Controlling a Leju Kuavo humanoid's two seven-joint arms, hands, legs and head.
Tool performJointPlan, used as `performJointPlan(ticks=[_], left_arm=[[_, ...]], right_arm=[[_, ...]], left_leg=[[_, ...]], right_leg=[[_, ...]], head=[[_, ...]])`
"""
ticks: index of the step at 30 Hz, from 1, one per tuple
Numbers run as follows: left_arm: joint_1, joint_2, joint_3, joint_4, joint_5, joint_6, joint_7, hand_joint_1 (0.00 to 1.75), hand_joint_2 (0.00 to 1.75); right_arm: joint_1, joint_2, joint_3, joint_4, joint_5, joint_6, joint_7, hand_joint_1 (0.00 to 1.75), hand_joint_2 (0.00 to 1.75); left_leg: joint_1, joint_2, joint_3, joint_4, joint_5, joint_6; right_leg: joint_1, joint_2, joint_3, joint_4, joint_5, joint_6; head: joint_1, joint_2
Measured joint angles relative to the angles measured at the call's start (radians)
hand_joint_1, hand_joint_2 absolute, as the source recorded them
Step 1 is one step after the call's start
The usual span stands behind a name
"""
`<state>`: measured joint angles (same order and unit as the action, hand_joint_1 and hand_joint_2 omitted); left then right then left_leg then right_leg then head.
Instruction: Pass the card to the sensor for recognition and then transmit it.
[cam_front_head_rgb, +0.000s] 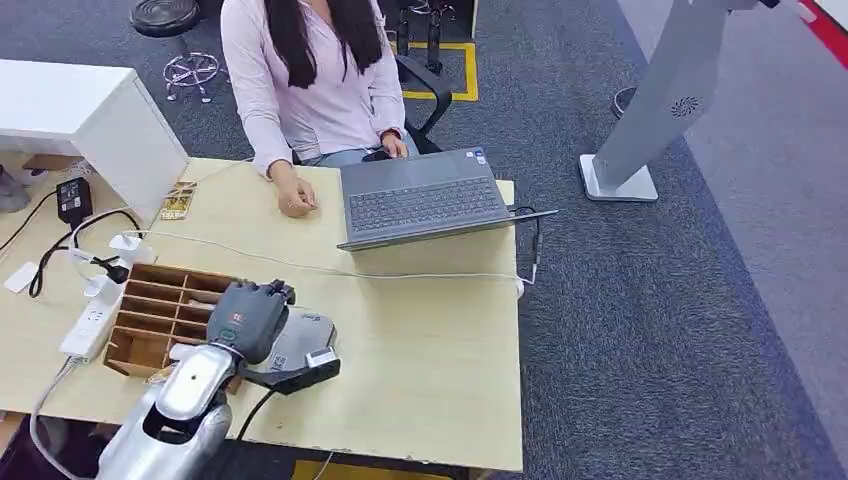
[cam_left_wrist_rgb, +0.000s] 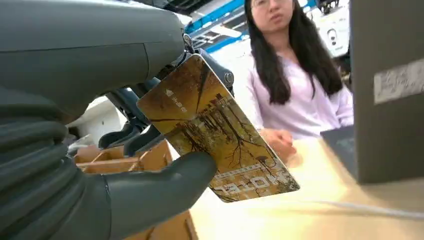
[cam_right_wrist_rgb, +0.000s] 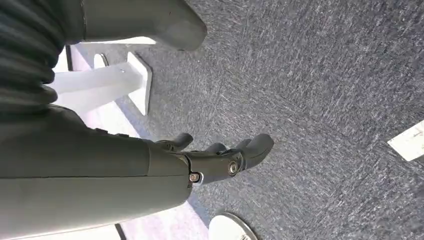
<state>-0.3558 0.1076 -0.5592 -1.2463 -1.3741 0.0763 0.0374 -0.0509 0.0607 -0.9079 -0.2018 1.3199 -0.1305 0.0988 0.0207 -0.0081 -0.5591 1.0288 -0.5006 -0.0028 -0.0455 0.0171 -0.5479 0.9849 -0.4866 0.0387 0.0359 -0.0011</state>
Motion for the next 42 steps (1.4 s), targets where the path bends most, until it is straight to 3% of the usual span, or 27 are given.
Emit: performJointPlan(ticks=[10, 24, 31, 42], left_arm=[[0.000, 0.032, -0.018, 0.061, 0.098, -0.107, -0.006, 1.75, 1.75], [-0.033, 0.083, -0.071, 0.079, 0.184, -0.162, -0.026, 1.75, 1.75], [-0.033, 0.062, -0.076, 0.079, 0.086, -0.037, 0.025, 1.75, 1.75], [-0.036, 0.029, -0.081, 0.077, 0.052, -0.028, 0.019, 1.75, 1.75]], right_arm=[[0.000, 0.000, -0.006, 0.000, 0.016, 0.000, 0.000, 0.00, 1.75], [0.000, 0.000, -0.008, 0.000, 0.034, 0.005, -0.004, 0.00, 1.75], [0.000, 0.000, -0.010, 0.000, 0.044, 0.005, -0.007, 0.00, 1.75], [-0.001, 0.000, -0.010, 0.000, 0.048, 0.005, -0.014, 0.00, 1.75]], left_leg=[[0.000, 0.000, 0.000, 0.000, 0.000, 0.000], [0.000, 0.000, 0.003, 0.000, 0.000, 0.000], [0.000, 0.000, 0.003, 0.000, 0.000, 0.000], [0.000, 0.000, 0.003, 0.000, 0.000, 0.000]], right_leg=[[0.000, 0.000, 0.000, 0.000, 0.000, 0.000], [0.000, 0.000, 0.003, 0.000, 0.000, 0.000], [0.000, 0.000, 0.003, 0.000, 0.000, 0.000], [0.000, 0.000, 0.003, 0.000, 0.000, 0.000]], head=[[0.000, 0.000], [0.000, 0.000], [0.000, 0.000], [0.000, 0.000]])
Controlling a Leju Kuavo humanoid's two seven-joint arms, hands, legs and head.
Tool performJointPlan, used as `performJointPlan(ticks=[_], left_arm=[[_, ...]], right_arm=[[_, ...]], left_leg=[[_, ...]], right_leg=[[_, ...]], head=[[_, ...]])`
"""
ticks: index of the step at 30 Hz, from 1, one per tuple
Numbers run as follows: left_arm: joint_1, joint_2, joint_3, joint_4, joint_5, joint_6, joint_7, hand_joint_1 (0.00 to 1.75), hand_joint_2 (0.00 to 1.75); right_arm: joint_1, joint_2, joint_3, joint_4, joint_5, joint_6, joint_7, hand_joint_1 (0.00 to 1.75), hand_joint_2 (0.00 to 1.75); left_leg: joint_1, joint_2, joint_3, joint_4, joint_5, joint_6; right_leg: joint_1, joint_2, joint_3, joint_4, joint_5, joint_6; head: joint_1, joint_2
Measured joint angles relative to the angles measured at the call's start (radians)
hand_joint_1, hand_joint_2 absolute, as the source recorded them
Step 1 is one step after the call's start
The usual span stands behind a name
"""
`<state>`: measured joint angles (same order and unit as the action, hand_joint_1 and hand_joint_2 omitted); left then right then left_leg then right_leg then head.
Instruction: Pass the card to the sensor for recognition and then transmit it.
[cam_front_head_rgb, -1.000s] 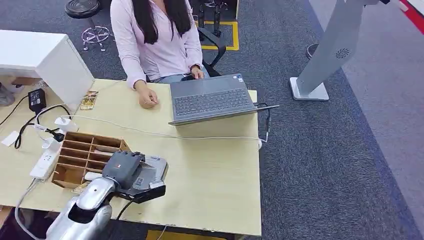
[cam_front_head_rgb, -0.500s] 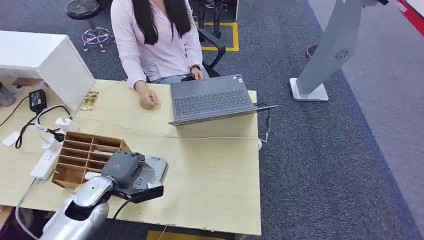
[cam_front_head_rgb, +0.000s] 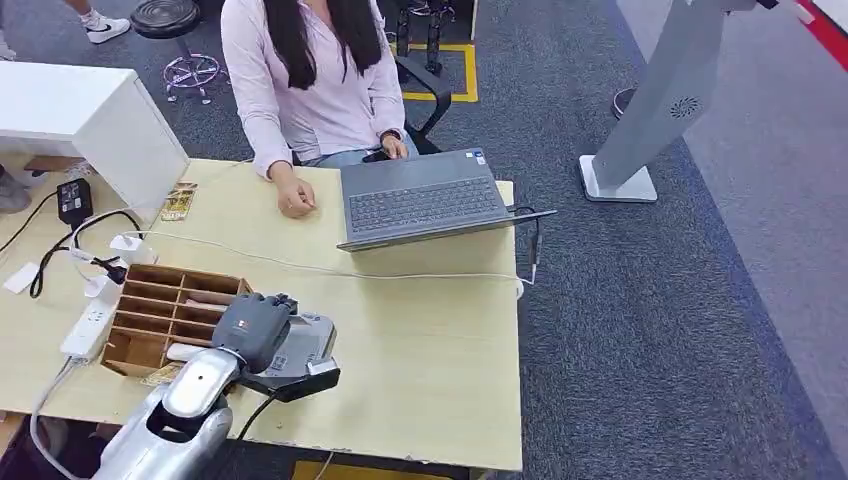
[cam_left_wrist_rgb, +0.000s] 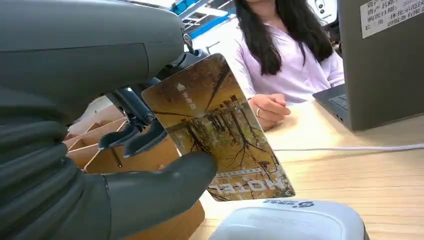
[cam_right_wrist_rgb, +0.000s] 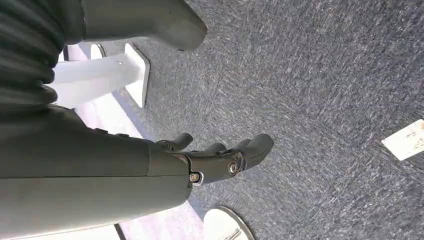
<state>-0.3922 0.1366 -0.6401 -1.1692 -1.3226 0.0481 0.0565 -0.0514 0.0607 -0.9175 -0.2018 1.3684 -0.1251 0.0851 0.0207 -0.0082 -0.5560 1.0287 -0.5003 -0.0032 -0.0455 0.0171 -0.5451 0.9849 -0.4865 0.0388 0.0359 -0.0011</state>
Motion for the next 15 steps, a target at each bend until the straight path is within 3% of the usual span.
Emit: performJointPlan(ticks=[7, 13, 15], left_arm=[[-0.008, -0.011, -0.008, 0.000, -0.025, 0.003, -0.024, 1.75, 1.75], [-0.014, -0.031, -0.006, -0.028, -0.085, 0.161, 0.037, 1.75, 1.75], [-0.035, -0.032, 0.016, -0.034, -0.079, 0.170, 0.050, 1.75, 1.75]], right_arm=[[0.000, 0.000, -0.009, 0.000, 0.006, 0.006, 0.000, 0.00, 1.75], [-0.001, 0.002, -0.014, 0.000, 0.023, 0.011, 0.000, 0.00, 1.75], [-0.001, 0.002, -0.014, 0.000, 0.031, 0.013, -0.005, 0.00, 1.75]], left_leg=[[0.000, 0.000, 0.000, 0.000, 0.000, 0.000], [0.000, -0.001, -0.001, 0.000, 0.000, 0.000], [0.000, -0.001, -0.001, 0.000, 0.000, 0.000]], right_leg=[[0.000, 0.000, 0.000, 0.000, 0.000, 0.000], [0.000, 0.000, 0.000, 0.000, 0.000, 0.000], [0.000, 0.000, 0.000, 0.000, 0.000, 0.000]], head=[[0.000, 0.000], [0.000, 0.000], [0.000, 0.000]])
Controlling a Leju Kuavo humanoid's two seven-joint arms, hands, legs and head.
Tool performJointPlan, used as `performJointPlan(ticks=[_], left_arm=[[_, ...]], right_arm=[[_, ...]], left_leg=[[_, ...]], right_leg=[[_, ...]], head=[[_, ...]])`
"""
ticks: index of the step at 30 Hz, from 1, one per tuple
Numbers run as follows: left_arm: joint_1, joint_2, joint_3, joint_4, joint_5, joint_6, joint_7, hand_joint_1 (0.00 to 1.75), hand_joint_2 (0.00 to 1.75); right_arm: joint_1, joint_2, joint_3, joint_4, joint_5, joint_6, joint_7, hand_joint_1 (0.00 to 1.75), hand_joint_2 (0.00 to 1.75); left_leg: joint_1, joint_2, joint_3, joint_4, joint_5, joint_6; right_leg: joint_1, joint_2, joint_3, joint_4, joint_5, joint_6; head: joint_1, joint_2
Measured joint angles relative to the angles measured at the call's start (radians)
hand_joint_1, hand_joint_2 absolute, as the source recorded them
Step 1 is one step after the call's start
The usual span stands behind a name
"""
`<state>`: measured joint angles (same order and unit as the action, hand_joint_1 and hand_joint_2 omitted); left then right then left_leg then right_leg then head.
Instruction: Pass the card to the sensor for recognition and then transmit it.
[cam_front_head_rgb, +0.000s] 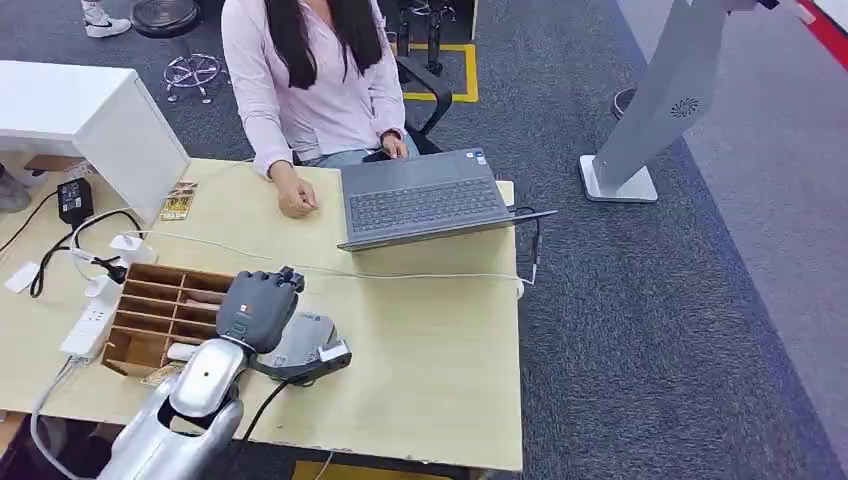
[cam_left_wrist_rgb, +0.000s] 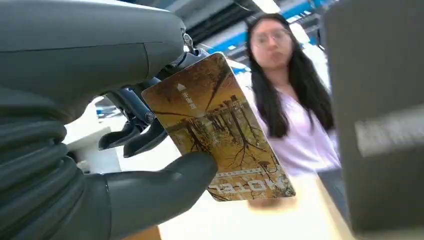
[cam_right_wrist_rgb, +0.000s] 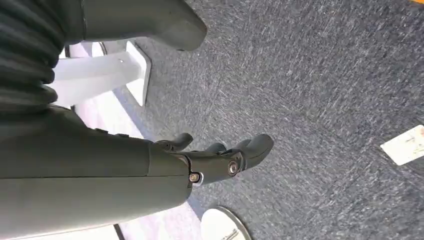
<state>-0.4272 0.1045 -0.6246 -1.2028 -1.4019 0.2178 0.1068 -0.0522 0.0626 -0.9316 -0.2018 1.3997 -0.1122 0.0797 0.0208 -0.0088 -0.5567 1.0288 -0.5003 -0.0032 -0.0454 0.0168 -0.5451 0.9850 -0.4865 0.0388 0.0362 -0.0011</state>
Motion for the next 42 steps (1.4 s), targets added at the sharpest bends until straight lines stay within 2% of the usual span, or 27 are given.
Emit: performJointPlan(ticks=[2, 5, 7, 14, 15, 16, 20, 22, 25, 28, 31, 41, 42], left_arm=[[-0.028, 0.005, 0.032, 0.001, 0.021, -0.036, -0.022, 1.75, 1.75], [-0.065, 0.024, 0.074, 0.022, 0.054, -0.157, -0.070, 1.75, 1.75], [-0.079, 0.037, 0.086, 0.048, 0.074, -0.196, -0.087, 1.75, 1.75], [-0.096, 0.052, 0.095, 0.079, 0.088, -0.192, -0.083, 1.75, 1.75], [-0.096, 0.052, 0.095, 0.080, 0.088, -0.181, -0.071, 1.75, 1.75], [-0.096, 0.051, 0.097, 0.080, 0.079, -0.143, -0.053, 1.75, 1.75], [-0.105, 0.041, 0.137, 0.069, 0.017, 0.079, 0.031, 1.75, 1.75], [-0.134, 0.042, 0.175, 0.069, -0.004, 0.163, 0.032, 1.75, 1.75], [-0.226, 0.057, 0.245, 0.125, -0.021, 0.236, -0.020, 1.75, 1.75], [-0.296, 0.068, 0.304, 0.190, -0.027, 0.254, -0.053, 1.75, 1.75], [-0.328, 0.070, 0.330, 0.230, -0.032, 0.263, -0.056, 1.75, 1.75], [-0.419, 0.075, 0.356, 0.342, -0.066, 0.250, -0.045, 1.75, 1.75], [-0.428, 0.074, 0.356, 0.352, -0.067, 0.252, -0.048, 0.40, 1.75]], right_arm=[[0.000, 0.000, 0.000, 0.000, 0.002, 0.001, -0.005, 0.00, 1.75], [0.000, 0.000, 0.000, 0.000, 0.002, 0.003, -0.009, 0.00, 1.75], [0.000, 0.000, 0.000, 0.000, 0.003, 0.004, -0.008, 0.00, 1.75], [0.000, 0.000, -0.001, 0.000, 0.008, 0.004, -0.005, 0.00, 1.75], [0.000, 0.000, -0.001, 0.000, 0.008, 0.004, -0.005, 0.00, 1.75], [0.000, 0.000, -0.001, 0.000, 0.011, 0.004, -0.003, 0.00, 1.75], [0.000, 0.000, 0.000, 0.000, 0.032, 0.005, -0.004, 0.00, 1.75], [-0.002, 0.000, 0.001, 0.000, 0.046, 0.007, -0.015, 0.00, 1.75], [-0.004, 0.000, 0.003, 0.000, 0.058, 0.019, -0.022, 0.00, 1.75], [-0.007, 0.000, 0.003, 0.000, 0.064, 0.021, -0.023, 0.00, 1.75], [-0.009, 0.000, 0.005, 0.000, 0.064, 0.021, -0.023, 0.00, 1.75], [-0.014, 0.000, 0.008, 0.000, 0.065, 0.021, -0.015, 0.00, 1.75], [-0.014, 0.000, 0.008, 0.000, 0.065, 0.021, -0.014, 0.00, 1.75]], left_leg=[[0.000, 0.000, 0.000, 0.000, 0.000, 0.000], [0.000, 0.000, 0.001, 0.000, 0.000, 0.000], [0.000, 0.000, 0.000, 0.000, 0.001, 0.000], [0.000, 0.000, -0.001, 0.000, 0.001, 0.000], [0.000, 0.000, -0.001, 0.000, 0.001, 0.000], [0.000, 0.000, -0.001, 0.000, 0.001, 0.000], [0.000, 0.000, 0.000, 0.000, 0.001, 0.000], [0.000, 0.000, 0.000, 0.000, 0.001, 0.000], [0.000, -0.001, 0.000, 0.000, 0.002, 0.000], [0.000, 0.000, 0.000, 0.000, 0.003, 0.000], [0.000, -0.002, 0.000, 0.000, 0.003, 0.001], [0.000, -0.002, -0.001, 0.000, 0.003, 0.001], [0.000, -0.002, -0.001, 0.000, 0.003, 0.001]], right_leg=[[0.000, 0.000, 0.000, 0.000, 0.000, 0.000], [0.000, 0.000, 0.000, 0.000, 0.000, 0.000], [0.000, 0.000, 0.000, 0.001, 0.000, 0.000], [0.000, 0.000, 0.000, 0.000, 0.000, 0.000], [0.000, 0.000, 0.000, 0.000, 0.000, 0.000], [0.000, 0.000, 0.000, 0.000, 0.000, 0.000], [0.000, 0.000, 0.000, 0.000, 0.000, 0.000], [0.000, 0.000, 0.000, 0.001, 0.000, 0.000], [0.000, 0.000, 0.000, 0.001, 0.000, 0.000], [0.000, 0.000, 0.000, 0.001, 0.001, -0.001], [0.000, -0.002, 0.000, 0.001, 0.001, -0.001], [0.000, -0.002, 0.000, 0.001, 0.001, -0.001], [0.000, -0.002, 0.000, 0.001, 0.001, -0.001]], head=[[-0.001, 0.000], [-0.002, 0.000], [-0.001, 0.000], [-0.001, 0.000], [-0.001, 0.000], [-0.001, 0.000], [-0.001, 0.000], [-0.001, 0.000], [-0.002, 0.000], [-0.003, 0.000], [-0.002, 0.000], [-0.002, 0.000], [-0.002, 0.000]])
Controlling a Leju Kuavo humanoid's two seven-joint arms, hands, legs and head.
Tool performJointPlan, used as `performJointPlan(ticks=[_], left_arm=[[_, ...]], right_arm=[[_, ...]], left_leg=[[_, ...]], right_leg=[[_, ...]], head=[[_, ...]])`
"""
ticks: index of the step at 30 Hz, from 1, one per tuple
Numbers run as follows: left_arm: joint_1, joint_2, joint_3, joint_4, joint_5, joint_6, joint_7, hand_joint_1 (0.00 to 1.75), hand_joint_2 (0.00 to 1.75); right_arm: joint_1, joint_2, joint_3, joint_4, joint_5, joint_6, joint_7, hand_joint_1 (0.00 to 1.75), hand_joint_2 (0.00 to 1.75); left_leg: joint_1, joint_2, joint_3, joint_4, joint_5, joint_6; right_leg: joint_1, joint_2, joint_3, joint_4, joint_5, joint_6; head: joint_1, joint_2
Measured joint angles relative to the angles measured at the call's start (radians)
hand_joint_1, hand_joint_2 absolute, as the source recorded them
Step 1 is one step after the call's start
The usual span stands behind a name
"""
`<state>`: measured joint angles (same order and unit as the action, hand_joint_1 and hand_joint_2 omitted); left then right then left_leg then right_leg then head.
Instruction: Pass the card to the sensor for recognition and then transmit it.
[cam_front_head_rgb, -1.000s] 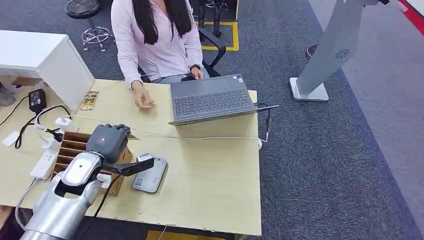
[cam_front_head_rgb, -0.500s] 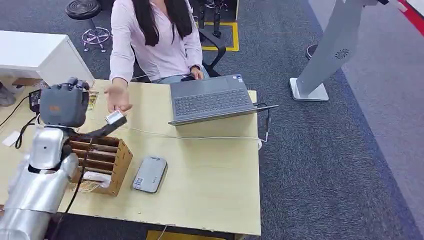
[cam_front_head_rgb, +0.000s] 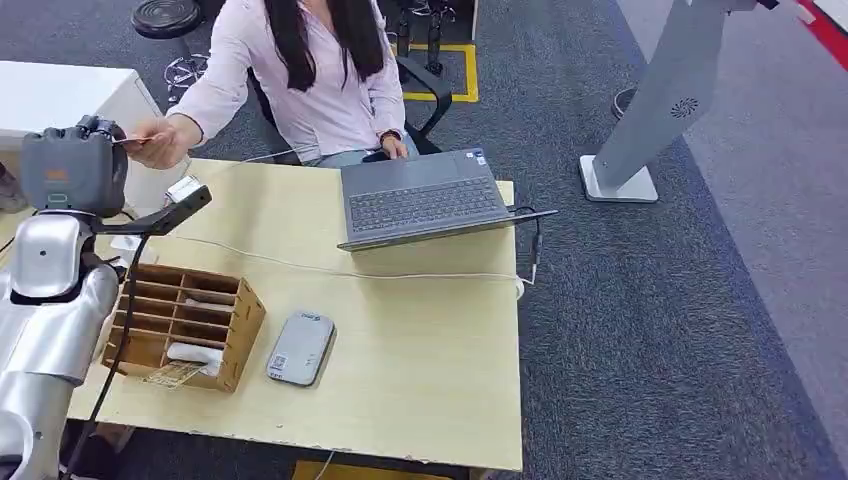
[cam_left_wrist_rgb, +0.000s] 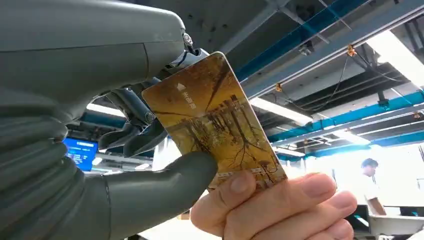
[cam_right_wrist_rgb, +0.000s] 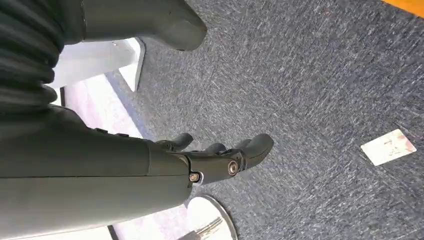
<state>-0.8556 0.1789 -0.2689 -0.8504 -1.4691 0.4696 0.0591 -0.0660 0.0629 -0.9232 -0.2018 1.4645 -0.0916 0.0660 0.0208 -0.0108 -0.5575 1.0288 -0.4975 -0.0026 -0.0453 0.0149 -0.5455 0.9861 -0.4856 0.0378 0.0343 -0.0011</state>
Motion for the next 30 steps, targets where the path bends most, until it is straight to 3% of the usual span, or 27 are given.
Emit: performJointPlan(ticks=[1, 10, 14, 22, 30], left_arm=[[-0.007, 0.000, 0.000, 0.010, 0.000, 0.000, -0.003, 0.00, 1.75], [-0.004, -0.002, 0.006, 0.028, 0.010, 0.024, -0.017, 0.00, 1.75], [0.075, -0.004, 0.006, -0.089, 0.021, 0.024, -0.030, 0.00, 1.75], [0.419, 0.007, 0.004, -0.528, 0.010, -0.006, -0.048, 0.00, 1.75], [0.878, 0.074, -0.015, -0.840, -0.053, 0.077, -0.047, 0.00, 1.75]], right_arm=[[0.000, 0.000, 0.000, 0.000, 0.000, 0.000, 0.001, 0.00, 1.75], [0.000, 0.000, 0.000, 0.000, -0.002, 0.000, -0.003, 0.00, 1.75], [0.001, 0.000, 0.000, 0.000, -0.008, -0.001, 0.006, 0.00, 1.75], [0.006, 0.001, -0.019, 0.000, -0.047, -0.025, 0.027, 0.00, 1.75], [0.021, 0.012, -0.063, 0.000, -0.074, -0.057, 0.042, 0.00, 1.75]], left_leg=[[0.000, 0.000, 0.000, 0.000, 0.000, 0.000], [0.000, 0.000, 0.000, 0.000, 0.000, 0.000], [0.000, 0.000, 0.000, 0.000, 0.000, 0.000], [0.000, 0.003, 0.000, 0.000, -0.003, 0.000], [0.000, 0.007, 0.001, -0.001, -0.006, 0.001]], right_leg=[[0.000, 0.000, 0.000, 0.000, 0.000, 0.000], [0.000, 0.000, 0.000, 0.000, 0.000, 0.000], [0.000, 0.000, 0.000, 0.000, 0.000, 0.000], [0.000, 0.003, 0.000, -0.001, -0.001, 0.001], [0.000, 0.006, -0.001, -0.001, -0.005, 0.000]], head=[[0.000, 0.000], [0.000, 0.000], [0.000, 0.000], [0.001, 0.000], [0.000, 0.000]])
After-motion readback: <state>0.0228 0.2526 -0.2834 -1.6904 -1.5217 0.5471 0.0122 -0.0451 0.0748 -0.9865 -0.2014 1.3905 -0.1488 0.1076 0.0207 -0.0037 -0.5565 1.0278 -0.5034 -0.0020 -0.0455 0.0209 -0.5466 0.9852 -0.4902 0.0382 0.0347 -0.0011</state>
